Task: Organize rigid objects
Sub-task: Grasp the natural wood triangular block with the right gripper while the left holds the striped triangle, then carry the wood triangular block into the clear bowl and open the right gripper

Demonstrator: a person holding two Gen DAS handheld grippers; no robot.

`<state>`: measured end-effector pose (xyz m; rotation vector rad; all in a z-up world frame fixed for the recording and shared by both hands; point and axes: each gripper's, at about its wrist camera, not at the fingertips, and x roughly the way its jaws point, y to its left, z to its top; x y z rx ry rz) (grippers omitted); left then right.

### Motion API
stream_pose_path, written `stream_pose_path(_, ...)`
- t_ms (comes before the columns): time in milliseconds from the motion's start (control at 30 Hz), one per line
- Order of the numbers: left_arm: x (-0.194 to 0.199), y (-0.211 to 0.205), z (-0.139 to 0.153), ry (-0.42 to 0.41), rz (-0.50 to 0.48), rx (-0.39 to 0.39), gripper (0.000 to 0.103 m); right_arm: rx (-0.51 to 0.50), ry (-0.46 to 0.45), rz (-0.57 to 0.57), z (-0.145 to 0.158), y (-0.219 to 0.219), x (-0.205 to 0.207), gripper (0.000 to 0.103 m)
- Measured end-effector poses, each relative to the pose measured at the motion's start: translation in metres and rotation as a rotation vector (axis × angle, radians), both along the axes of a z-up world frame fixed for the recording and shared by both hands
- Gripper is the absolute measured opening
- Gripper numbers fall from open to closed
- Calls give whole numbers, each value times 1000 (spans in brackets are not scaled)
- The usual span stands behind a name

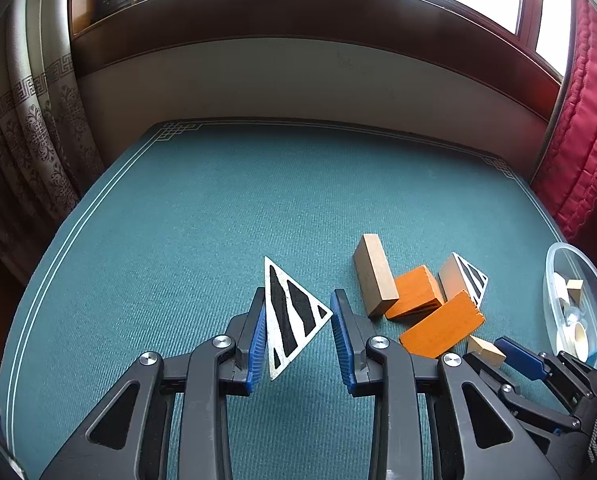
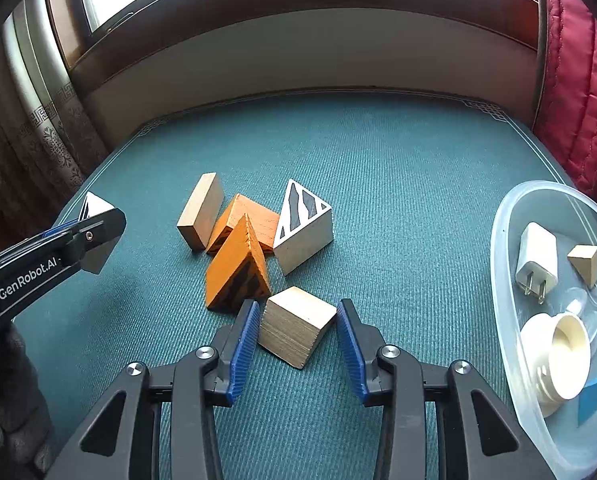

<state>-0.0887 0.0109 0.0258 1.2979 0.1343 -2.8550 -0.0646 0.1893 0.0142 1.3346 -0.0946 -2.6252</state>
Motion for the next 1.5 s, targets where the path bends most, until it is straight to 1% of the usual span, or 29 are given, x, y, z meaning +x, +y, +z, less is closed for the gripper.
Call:
stream_pose_path(233,4,7,5,17,-28,0,31,-50,63,-22,22,19,18,42)
stream_pose_path(400,8,15,8,30,-57,7,31,-61,112,-52,36,33,31,42)
stream_pose_path(433,9,17,9,31,-63,8,31,-65,120,-59,39,37,33,42)
stream_pose_path(467,10,19,9,32,-69,10,31,-66,127,-68,39,31,31,42)
stream_pose_path(633,16,28,12,39,-100,15,31,-75,155,-104,46,45,35,42)
stream_pose_path(867,24,40,15,52,-137,11,31,-100,179,-173,55,69,42,42)
stream_pose_path(1167,31,51,21,62,-171,11,31,-127,192,-297,60,117,46,42)
stream_pose_path(1500,37,67,21,63,-213,-5,31,-105,198,-439,58,172,61,43)
